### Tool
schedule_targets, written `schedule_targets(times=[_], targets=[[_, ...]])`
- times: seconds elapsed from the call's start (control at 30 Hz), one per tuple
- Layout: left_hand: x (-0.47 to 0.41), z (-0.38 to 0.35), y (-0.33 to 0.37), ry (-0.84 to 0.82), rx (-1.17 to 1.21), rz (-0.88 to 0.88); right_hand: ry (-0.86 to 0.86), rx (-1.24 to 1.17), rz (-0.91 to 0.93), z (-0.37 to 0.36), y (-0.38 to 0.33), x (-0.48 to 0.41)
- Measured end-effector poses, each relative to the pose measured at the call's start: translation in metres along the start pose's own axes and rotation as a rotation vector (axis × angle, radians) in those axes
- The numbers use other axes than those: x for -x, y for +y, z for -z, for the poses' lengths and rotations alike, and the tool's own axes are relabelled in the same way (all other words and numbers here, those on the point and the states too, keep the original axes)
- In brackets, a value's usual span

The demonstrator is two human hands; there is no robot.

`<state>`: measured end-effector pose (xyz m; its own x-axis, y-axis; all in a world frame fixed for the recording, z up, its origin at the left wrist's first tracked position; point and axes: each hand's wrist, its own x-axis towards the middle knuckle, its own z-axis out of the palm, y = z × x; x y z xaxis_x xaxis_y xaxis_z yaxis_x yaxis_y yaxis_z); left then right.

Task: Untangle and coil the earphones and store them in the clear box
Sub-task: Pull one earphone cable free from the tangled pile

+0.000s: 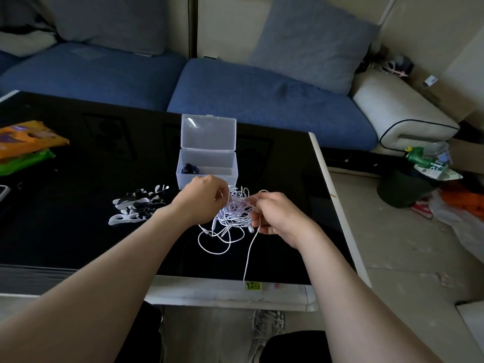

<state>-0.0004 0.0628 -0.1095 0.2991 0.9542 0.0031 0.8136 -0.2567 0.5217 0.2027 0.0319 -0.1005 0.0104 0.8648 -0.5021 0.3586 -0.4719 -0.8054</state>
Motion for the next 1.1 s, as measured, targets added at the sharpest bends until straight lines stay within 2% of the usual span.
schedule_targets(times=[0.1, 0.23, 0.4, 0.6, 0.87, 1.1], targets=[[0.0, -0.003, 0.001, 0.03, -0.01, -0.009, 0.009, -0.009, -0.03, 0.001, -0.007, 0.004], [-0.002, -0.008, 0.003, 0.04, -0.014, 0.041, 0.053, 0.093, -0.011, -0.003, -0.012, 0.009], [-0.005, -0.011, 0.001, -0.087, 0.008, 0.039, 0.115, 0.139, 0.03, -0.014, -0.007, 0.004], [-0.003, -0.007, 0.0, -0.16, 0.088, 0.002, 0.15, 0.206, 0.087, -0.013, 0.004, -0.014], [-0.005, -0.01, 0.0, -0.086, 0.11, -0.033, 0.029, 0.247, 0.031, -0.003, 0.008, -0.023], [-0.004, -0.01, 0.003, -0.084, 0.136, -0.051, -0.069, 0.124, 0.013, -0.001, 0.008, -0.022]])
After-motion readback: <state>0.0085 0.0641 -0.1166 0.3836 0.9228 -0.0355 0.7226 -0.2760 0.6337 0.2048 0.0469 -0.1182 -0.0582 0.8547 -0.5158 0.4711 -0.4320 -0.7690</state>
